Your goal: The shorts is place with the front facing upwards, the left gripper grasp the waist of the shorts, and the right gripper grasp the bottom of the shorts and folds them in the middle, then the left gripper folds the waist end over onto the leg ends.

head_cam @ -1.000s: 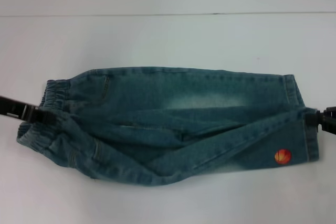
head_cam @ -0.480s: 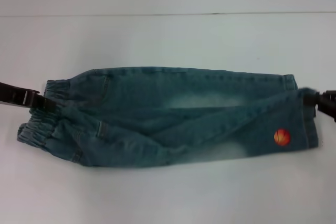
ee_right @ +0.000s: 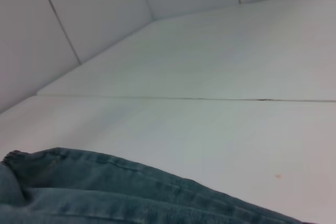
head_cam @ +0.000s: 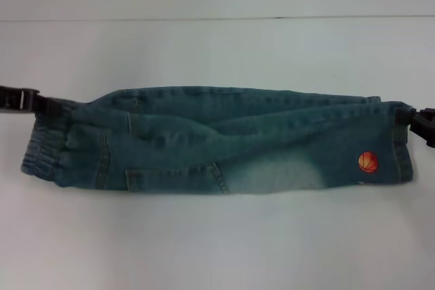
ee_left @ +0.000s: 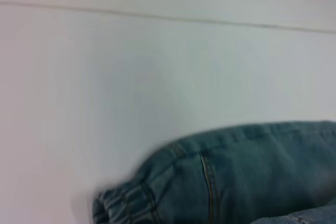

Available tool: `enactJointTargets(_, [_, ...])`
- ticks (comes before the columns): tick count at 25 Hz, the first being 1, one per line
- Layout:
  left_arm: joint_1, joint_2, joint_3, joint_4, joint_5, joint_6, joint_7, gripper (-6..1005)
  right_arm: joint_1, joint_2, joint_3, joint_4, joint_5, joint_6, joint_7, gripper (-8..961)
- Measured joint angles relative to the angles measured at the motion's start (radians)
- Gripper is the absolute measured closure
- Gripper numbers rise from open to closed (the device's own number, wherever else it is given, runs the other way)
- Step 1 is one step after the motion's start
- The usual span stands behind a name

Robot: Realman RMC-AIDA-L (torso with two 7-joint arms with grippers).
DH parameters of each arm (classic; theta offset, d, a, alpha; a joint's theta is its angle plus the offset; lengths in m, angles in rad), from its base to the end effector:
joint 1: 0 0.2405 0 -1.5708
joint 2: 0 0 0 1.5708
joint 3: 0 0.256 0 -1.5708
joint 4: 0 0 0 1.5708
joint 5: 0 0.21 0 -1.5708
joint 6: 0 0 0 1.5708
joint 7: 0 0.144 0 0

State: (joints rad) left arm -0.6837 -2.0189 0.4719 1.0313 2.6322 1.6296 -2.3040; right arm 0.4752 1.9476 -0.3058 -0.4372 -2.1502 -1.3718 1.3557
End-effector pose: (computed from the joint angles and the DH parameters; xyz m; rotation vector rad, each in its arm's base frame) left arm -0.2776 0.3703 0.0964 -2.2795 -1.4871 -0.1258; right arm 0.3596 0.3222 0.0492 -2.2884 0.9822 0.5981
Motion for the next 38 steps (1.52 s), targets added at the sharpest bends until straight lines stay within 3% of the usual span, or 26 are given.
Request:
enactJointTargets(7, [-0.001,0.008,-0.01,-0.045,-0.012,-0.083,0.0,952,0.004,0.007,-0.002,0.011,0.001,0.046,-0.009,911])
enactJointTargets(20, [-0.004,-0.001,0.021,-0.116,-0.013,-0.239,0.011,952,0.007,0.036,0.011,0.025,0.054,0.045,-0.084,910])
enactJointTargets(29, [-0.003,-0.018,0.028,-0.117,-0.014,-0.286,0.022,951,0.021,0.07,0.018,0.032,0.099,0.133,-0.143,910])
enactJointTargets(38, [-0.009,-0.038,0.072,-0.108,-0.054,-0.361,0.03,950,0.04,0.088,0.018,0.068,0.154,0.237,-0.189,909])
